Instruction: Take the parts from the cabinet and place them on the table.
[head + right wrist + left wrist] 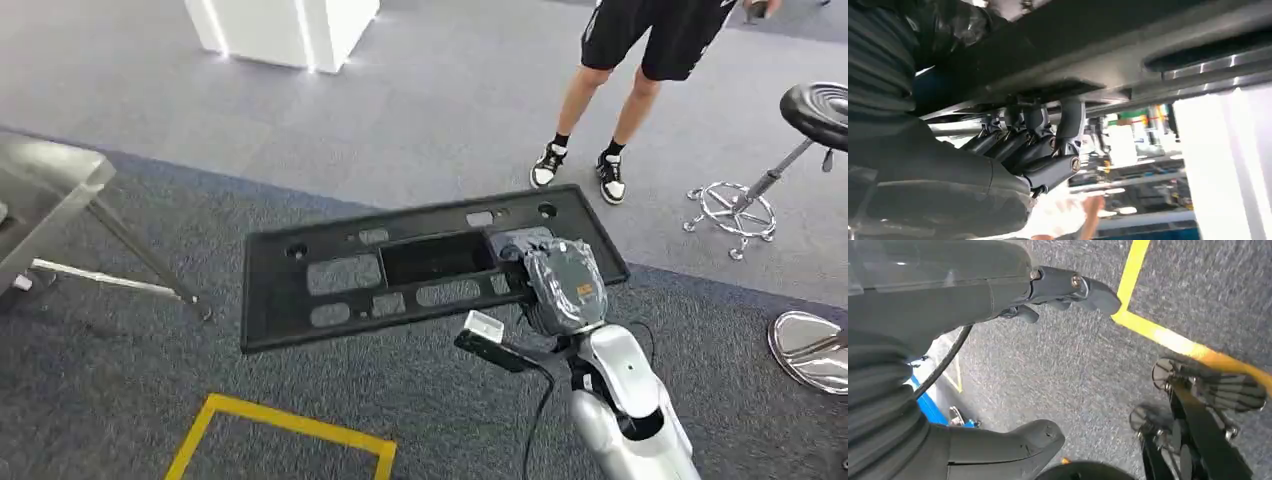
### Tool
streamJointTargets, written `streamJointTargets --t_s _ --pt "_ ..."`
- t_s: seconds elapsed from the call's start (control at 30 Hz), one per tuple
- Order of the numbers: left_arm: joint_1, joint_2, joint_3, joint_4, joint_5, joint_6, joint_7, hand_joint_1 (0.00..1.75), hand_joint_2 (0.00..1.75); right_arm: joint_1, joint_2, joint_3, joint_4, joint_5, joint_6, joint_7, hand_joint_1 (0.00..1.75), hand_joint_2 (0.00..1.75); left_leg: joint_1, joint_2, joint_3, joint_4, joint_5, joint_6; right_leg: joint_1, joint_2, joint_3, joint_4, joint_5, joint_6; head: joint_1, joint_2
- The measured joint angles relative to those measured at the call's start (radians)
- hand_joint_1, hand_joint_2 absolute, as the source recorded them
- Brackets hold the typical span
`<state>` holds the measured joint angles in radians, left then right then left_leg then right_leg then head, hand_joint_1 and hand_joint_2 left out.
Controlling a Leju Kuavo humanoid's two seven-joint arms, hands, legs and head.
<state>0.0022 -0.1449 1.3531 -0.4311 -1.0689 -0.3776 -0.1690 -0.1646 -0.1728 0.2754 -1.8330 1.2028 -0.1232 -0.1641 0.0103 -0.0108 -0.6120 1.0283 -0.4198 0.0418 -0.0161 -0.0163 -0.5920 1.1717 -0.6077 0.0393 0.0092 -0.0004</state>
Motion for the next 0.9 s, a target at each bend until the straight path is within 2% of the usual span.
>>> streamJointTargets --t_s 0.03,0.07,0.1,0.13,0.17,0.2,0.23,0.27,0.3,0.37,0.4,0.43,0.47,0.5,0.53,0.57,0.6,0.63,0.67,0.7,0.73,0.77,0.8,0.9 --pt "-0.002 0.001 0.000 0.000 -0.001 -0.001 -0.001 0.00 1.75 -0.001 0.000 0.000 0.001 -0.001 0.000 0.000 1.75 1.75 -0.002 -0.012 -0.001 0.000 0.000 0.002 0.002 0.008 -0.046 0.084 -0.033 -0.001 0.000 0.000" --pt "-0.002 0.002 0.000 0.001 -0.003 -0.001 -0.002 0.00 1.75 -0.001 0.000 0.001 0.002 -0.002 0.001 0.001 1.75 1.75 -0.005 -0.028 -0.001 0.001 -0.001 0.003 0.003 0.011 -0.085 0.151 -0.047 -0.003 0.000 0.000" --pt "-0.001 0.003 0.000 0.001 -0.007 -0.001 -0.002 0.00 1.75 -0.001 0.000 0.002 0.003 -0.002 0.002 0.001 1.75 1.75 -0.008 -0.043 0.000 0.001 -0.001 0.003 0.003 0.012 -0.102 0.168 -0.035 -0.007 0.000 0.000" --pt "-0.001 0.004 0.000 0.001 -0.008 0.000 -0.002 0.00 1.75 -0.002 0.000 0.003 0.005 -0.002 0.003 0.002 1.75 1.75 -0.009 -0.058 0.001 0.001 0.000 0.003 0.004 0.013 -0.098 0.142 -0.002 -0.012 0.000 0.000" --pt "-0.001 0.005 0.000 0.002 -0.008 0.000 -0.001 0.00 1.75 -0.005 0.000 0.005 0.006 -0.002 0.004 0.002 1.75 1.75 -0.011 -0.076 0.003 0.001 0.000 0.004 0.005 0.018 -0.071 0.069 0.053 -0.020 0.000 0.000" --pt "0.000 0.005 0.000 0.002 -0.009 0.000 -0.001 0.00 1.75 -0.009 0.000 0.005 0.006 -0.002 0.004 0.002 1.75 1.75 -0.011 -0.092 0.007 0.001 0.000 0.004 0.009 0.033 -0.032 -0.028 0.110 -0.029 0.000 0.000" --pt "0.001 0.004 0.000 0.004 -0.009 0.000 0.002 0.00 1.75 -0.016 0.000 0.005 0.006 -0.002 0.005 0.004 1.75 1.75 -0.008 -0.104 0.005 0.000 0.000 0.003 0.014 0.082 0.006 -0.121 0.157 -0.039 0.000 0.000" --pt "-0.001 0.003 0.000 0.007 -0.010 0.001 0.004 0.00 1.75 -0.022 0.000 0.005 0.007 -0.003 0.007 0.005 1.75 1.75 -0.012 -0.112 -0.003 0.006 0.000 -0.003 0.009 0.132 0.010 -0.147 0.148 -0.046 0.000 0.000" --pt "-0.003 0.004 0.000 0.007 -0.010 0.003 0.007 0.00 1.75 -0.027 0.000 0.006 0.007 -0.007 0.008 0.005 1.75 1.75 -0.004 -0.126 -0.010 0.005 0.005 -0.009 0.011 0.120 0.012 -0.158 0.149 -0.041 0.000 0.000" --pt "0.000 0.004 0.001 0.008 -0.010 0.003 0.013 0.00 1.75 -0.032 0.000 0.009 0.008 -0.014 0.012 0.008 1.75 1.75 0.004 -0.156 -0.013 -0.003 0.010 -0.021 0.017 0.097 0.016 -0.159 0.147 -0.045 0.000 0.000" --pt "0.002 0.005 0.002 0.008 -0.010 0.002 0.016 0.00 1.75 -0.038 0.000 0.011 0.008 -0.016 0.016 0.008 1.75 1.75 -0.001 -0.170 -0.015 -0.007 0.011 -0.030 0.010 0.081 0.025 -0.175 0.152 -0.048 0.000 0.000" --pt "0.003 0.005 0.002 0.008 -0.010 0.001 0.019 0.00 1.75 -0.043 -0.001 0.011 0.009 -0.018 0.020 0.009 1.75 1.75 -0.004 -0.115 -0.015 0.011 0.000 -0.028 0.006 0.060 0.036 -0.190 0.158 -0.049 0.000 0.000" --pt "0.002 0.004 0.002 0.008 -0.010 -0.003 0.022 0.00 1.75 -0.049 -0.001 0.011 0.010 -0.021 0.022 0.010 1.75 1.75 -0.009 -0.053 -0.036 0.056 -0.031 -0.032 0.008 0.048 0.043 -0.197 0.158 -0.056 0.000 0.000" --pt "-0.001 0.004 0.002 0.008 -0.010 -0.009 0.026 0.00 1.75 -0.055 -0.002 0.011 0.010 -0.028 0.026 0.010 1.75 1.75 -0.007 -0.022 -0.070 0.124 -0.067 -0.036 0.010 0.032 0.044 -0.197 0.157 -0.057 0.000 0.000" --pt "-0.004 0.003 0.003 0.007 -0.009 -0.016 0.030 0.00 1.75 -0.060 -0.002 0.011 0.011 -0.035 0.030 0.010 1.75 1.75 -0.003 -0.007 -0.111 0.203 -0.103 -0.040 0.012 0.013 0.045 -0.196 0.154 -0.058 0.000 0.000" --pt "-0.006 0.000 0.003 0.005 -0.008 -0.025 0.038 0.00 1.75 -0.064 -0.002 0.011 0.011 -0.040 0.035 0.010 1.75 1.75 0.000 -0.002 -0.143 0.266 -0.125 -0.044 0.012 -0.004 0.045 -0.195 0.152 -0.058 0.000 0.000" --pt "-0.006 -0.004 0.004 -0.002 -0.008 -0.033 0.049 0.00 1.75 -0.067 -0.003 0.011 0.014 -0.042 0.038 0.009 1.75 1.75 0.003 0.002 -0.158 0.295 -0.126 -0.048 0.012 -0.020 0.045 -0.194 0.151 -0.056 0.000 0.000" --pt "-0.005 -0.009 0.006 -0.011 -0.007 -0.040 0.058 0.00 1.75 -0.069 -0.003 0.012 0.017 -0.044 0.039 0.007 1.75 1.75 0.006 0.005 -0.149 0.277 -0.107 -0.052 0.011 -0.035 0.045 -0.193 0.148 -0.054 0.000 0.000" --pt "-0.005 -0.013 0.010 -0.019 -0.005 -0.045 0.067 0.00 1.75 -0.072 -0.003 0.013 0.019 -0.047 0.040 0.007 1.75 1.75 0.010 0.010 -0.113 0.208 -0.066 -0.055 0.010 -0.050 0.046 -0.188 0.144 -0.049 0.000 0.000" --pt "-0.003 -0.016 0.015 -0.027 -0.005 -0.052 0.073 0.00 1.75 -0.078 -0.003 0.014 0.019 -0.050 0.042 0.007 1.75 1.75 0.012 0.023 -0.059 0.113 -0.023 -0.058 0.008 -0.062 0.046 -0.182 0.139 -0.044 0.000 0.000" --pt "-0.002 -0.019 0.018 -0.033 -0.003 -0.056 0.077 0.00 1.75 -0.086 -0.003 0.015 0.019 -0.050 0.043 0.007 1.75 1.75 0.013 0.056 -0.011 0.026 0.001 -0.060 0.007 -0.072 0.047 -0.173 0.131 -0.038 0.000 0.000" --pt "-0.005 -0.030 0.021 -0.038 0.001 -0.061 0.082 0.00 1.75 -0.095 -0.003 0.016 0.019 -0.052 0.043 0.007 1.75 1.75 0.001 0.078 -0.004 0.024 -0.020 -0.048 0.014 -0.081 0.045 -0.169 0.126 -0.031 0.000 0.000" --pt "-0.006 -0.031 0.022 -0.049 0.002 -0.064 0.084 0.00 1.75 -0.101 -0.005 0.017 0.019 -0.053 0.045 0.007 1.75 1.75 0.003 0.066 -0.007 0.015 -0.014 -0.037 0.015 -0.087 0.046 -0.164 0.122 -0.024 0.000 0.000" --pt "-0.003 -0.044 0.034 -0.072 0.003 -0.073 0.091 0.00 1.75 -0.111 -0.005 0.019 0.022 -0.056 0.051 0.005 1.75 1.75 0.000 0.034 -0.007 0.011 -0.013 -0.017 0.012 -0.114 0.056 -0.166 0.118 -0.009 0.000 0.000"
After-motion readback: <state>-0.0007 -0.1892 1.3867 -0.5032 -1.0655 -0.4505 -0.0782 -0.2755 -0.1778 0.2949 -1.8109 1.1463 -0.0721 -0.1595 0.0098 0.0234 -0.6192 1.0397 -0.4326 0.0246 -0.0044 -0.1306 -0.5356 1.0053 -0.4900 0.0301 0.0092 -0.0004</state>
